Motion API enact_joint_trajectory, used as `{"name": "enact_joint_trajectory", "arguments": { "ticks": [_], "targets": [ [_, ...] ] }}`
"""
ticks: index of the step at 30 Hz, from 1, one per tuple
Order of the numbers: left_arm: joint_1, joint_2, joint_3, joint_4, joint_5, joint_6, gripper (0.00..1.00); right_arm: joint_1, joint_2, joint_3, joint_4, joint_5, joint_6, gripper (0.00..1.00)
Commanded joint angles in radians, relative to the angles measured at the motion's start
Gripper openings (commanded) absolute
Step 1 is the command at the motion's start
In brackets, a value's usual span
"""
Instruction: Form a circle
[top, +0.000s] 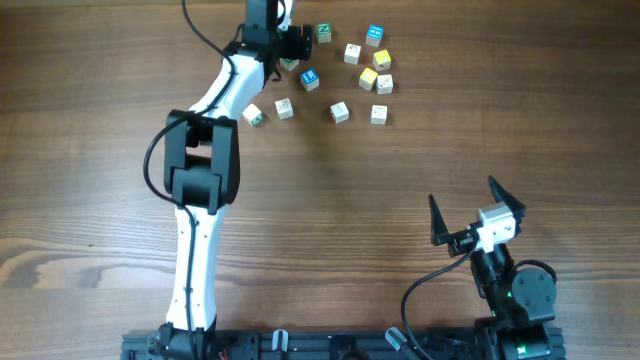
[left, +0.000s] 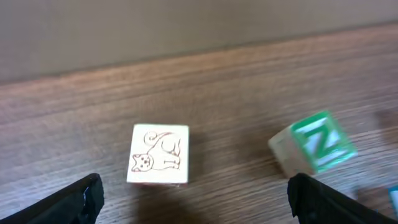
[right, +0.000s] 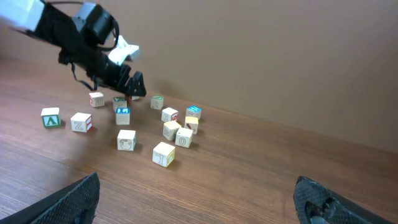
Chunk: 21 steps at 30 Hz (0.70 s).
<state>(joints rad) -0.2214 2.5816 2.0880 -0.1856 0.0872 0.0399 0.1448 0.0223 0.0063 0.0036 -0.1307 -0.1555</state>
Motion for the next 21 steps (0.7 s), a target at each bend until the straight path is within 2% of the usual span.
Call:
{"name": "enact_joint_trajectory", "arguments": {
  "ticks": [1, 5, 7, 12, 18, 21],
  "targets": [
    [0.010, 0.033, 0.006, 0.021, -0.076, -0.003, 0.96, -0.002, -0.005, -0.001, 0.003, 0.006, 0.000, 1.00],
    [0.016, 0.045, 0.006, 0.063, -0.077, -0.003, 0.96, -0.002, -0.005, -0.001, 0.003, 0.006, 0.000, 1.00],
    [0.016, 0.058, 0.006, 0.076, -0.077, -0.003, 0.92, -0.002, -0.005, -0.001, 0.004, 0.006, 0.000, 1.00],
    [0.016, 0.084, 0.006, 0.100, -0.077, -0.003, 0.89, -0.002, -0.005, -0.001, 0.004, 0.006, 0.000, 1.00],
    [0.016, 0.083, 0.006, 0.145, -0.077, -0.003, 0.58, -0.002, -0.005, -0.001, 0.003, 0.006, 0.000, 1.00],
    [0.014, 0.083, 0.006, 0.160, -0.076, -0.003, 0.52, -0.002, -0.005, -0.001, 0.003, 0.006, 0.000, 1.00]
  ]
}}
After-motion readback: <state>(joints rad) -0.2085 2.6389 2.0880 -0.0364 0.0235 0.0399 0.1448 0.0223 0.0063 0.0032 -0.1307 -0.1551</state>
